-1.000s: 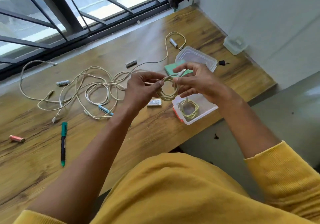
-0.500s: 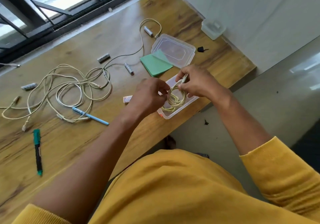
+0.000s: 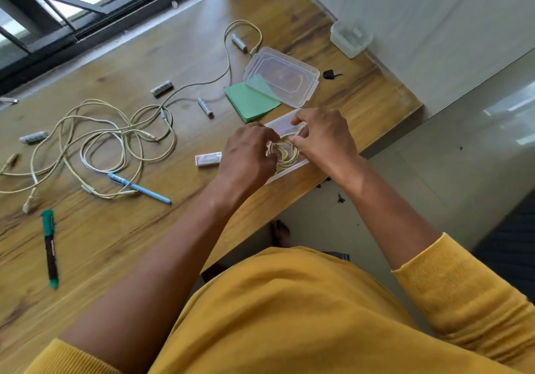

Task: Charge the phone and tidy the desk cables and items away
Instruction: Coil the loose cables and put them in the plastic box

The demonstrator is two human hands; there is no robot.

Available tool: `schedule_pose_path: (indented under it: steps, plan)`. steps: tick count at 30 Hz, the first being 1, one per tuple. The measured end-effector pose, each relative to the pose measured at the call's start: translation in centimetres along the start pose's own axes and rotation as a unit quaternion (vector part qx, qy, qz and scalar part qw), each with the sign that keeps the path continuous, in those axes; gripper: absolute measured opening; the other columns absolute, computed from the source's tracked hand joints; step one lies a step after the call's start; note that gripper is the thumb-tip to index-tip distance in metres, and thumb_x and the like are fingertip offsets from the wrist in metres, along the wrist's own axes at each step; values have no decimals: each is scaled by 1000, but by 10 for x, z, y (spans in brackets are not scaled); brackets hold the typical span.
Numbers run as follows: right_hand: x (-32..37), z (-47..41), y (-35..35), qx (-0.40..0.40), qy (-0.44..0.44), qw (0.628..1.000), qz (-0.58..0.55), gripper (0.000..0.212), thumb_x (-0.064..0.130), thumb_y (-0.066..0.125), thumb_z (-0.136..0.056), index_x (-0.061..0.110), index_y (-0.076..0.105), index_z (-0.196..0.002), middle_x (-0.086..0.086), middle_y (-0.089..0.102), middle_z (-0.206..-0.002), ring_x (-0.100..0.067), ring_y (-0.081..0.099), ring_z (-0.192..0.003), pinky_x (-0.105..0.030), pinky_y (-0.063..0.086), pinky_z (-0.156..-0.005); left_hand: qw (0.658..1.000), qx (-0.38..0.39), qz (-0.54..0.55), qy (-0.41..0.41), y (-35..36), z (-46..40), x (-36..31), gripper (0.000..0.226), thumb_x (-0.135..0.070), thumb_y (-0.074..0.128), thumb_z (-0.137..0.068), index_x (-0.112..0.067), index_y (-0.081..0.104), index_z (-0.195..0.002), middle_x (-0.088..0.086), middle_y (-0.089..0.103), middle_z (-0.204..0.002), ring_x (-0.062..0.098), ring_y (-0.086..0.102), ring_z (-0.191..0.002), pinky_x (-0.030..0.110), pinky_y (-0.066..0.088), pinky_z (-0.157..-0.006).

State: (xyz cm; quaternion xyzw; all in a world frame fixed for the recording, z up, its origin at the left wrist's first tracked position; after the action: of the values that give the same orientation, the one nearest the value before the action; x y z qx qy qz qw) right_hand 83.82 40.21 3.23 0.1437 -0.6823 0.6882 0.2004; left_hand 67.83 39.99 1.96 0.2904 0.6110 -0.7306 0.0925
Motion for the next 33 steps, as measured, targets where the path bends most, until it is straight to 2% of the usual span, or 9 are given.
schedule_pose_path:
  steps: [4, 9, 12, 15, 18, 21, 29, 33]
  plan:
    - [8, 6, -11, -51, -37, 998, 20, 30, 10, 81, -88, 12, 76, -118, -11, 79, -108, -24, 77, -98, -21, 48, -80, 1000, -8, -13, 3, 0, 3, -3, 32, -21, 77, -92, -21, 75, -124, 1, 70, -118, 21, 65, -107, 46, 58, -92]
    - [19, 9, 13, 53, -55, 997, -2, 23, 16, 74, -92, 12, 77, -114, -12, 78, -105, -28, 74, -97, -32, 59, -84, 999, 22, -29, -6, 4, 3, -7, 34, -13, 69, -95, -21, 75, -127, 3, 75, -119, 23, 64, -110, 45, 56, -94]
    - [22, 9, 18, 70, -58, 996, 0, 18, 16, 71, -92, 12, 77, -108, -11, 77, -100, -30, 73, -93, -34, 58, -79, 1000, 27, -9, 0, -1, 2, -7, 38, -6, 67, -92, -20, 76, -126, 4, 77, -117, 24, 67, -107, 48, 58, -93]
    - [25, 6, 14, 37, -58, 998, 5, 19, 17, 71, -91, 16, 76, -109, -8, 76, -100, -27, 72, -91, -35, 58, -76, 999, -25, 32, -10, -16, 6, -1, 34, -8, 65, -92, -18, 80, -121, 3, 80, -112, 23, 72, -102, 48, 60, -93]
    - [39, 4, 9, 5, -85, 996, -1, 21, 18, 73, -93, 18, 75, -113, -5, 77, -102, -23, 73, -91, -32, 57, -75, 991, -92, 92, -38, -34, 15, 11, 26, -16, 67, -95, -17, 81, -117, 0, 81, -109, 13, 75, -96, 41, 62, -92]
    - [60, 2, 9, -5, -120, 992, -24, 20, 22, 74, -93, 20, 76, -113, 0, 79, -99, -20, 74, -91, -39, 62, -79, 982, -129, 116, -75, -48, 24, 32, 23, -26, 69, -96, -21, 81, -115, -5, 80, -108, 8, 74, -95, 42, 63, -88]
    - [134, -2, 43, 63, -193, 976, -76, 18, 21, 72, -89, 24, 78, -106, 7, 79, -95, -14, 74, -89, -39, 61, -80, 965, -167, 102, -176, -78, 64, 94, 23, -32, 66, -95, -26, 82, -111, -8, 80, -106, 7, 73, -98, 42, 61, -91]
    - [178, 2, 71, 112, -233, 963, -77, 19, 24, 71, -88, 27, 78, -106, 9, 78, -96, -12, 72, -89, -39, 61, -81, 950, -193, 93, -229, -94, 95, 131, 24, -31, 69, -95, -25, 81, -115, -7, 79, -113, 11, 72, -104, 41, 60, -94]
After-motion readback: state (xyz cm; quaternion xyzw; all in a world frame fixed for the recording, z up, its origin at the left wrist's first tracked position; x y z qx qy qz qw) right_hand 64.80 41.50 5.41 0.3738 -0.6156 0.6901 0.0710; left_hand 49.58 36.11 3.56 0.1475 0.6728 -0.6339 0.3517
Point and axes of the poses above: each hand's wrist, its own z-axis away from the middle knuckle, its own y-axis out of the palm, x = y × z, the point moved 6 cm from there along -z, towards the middle knuckle
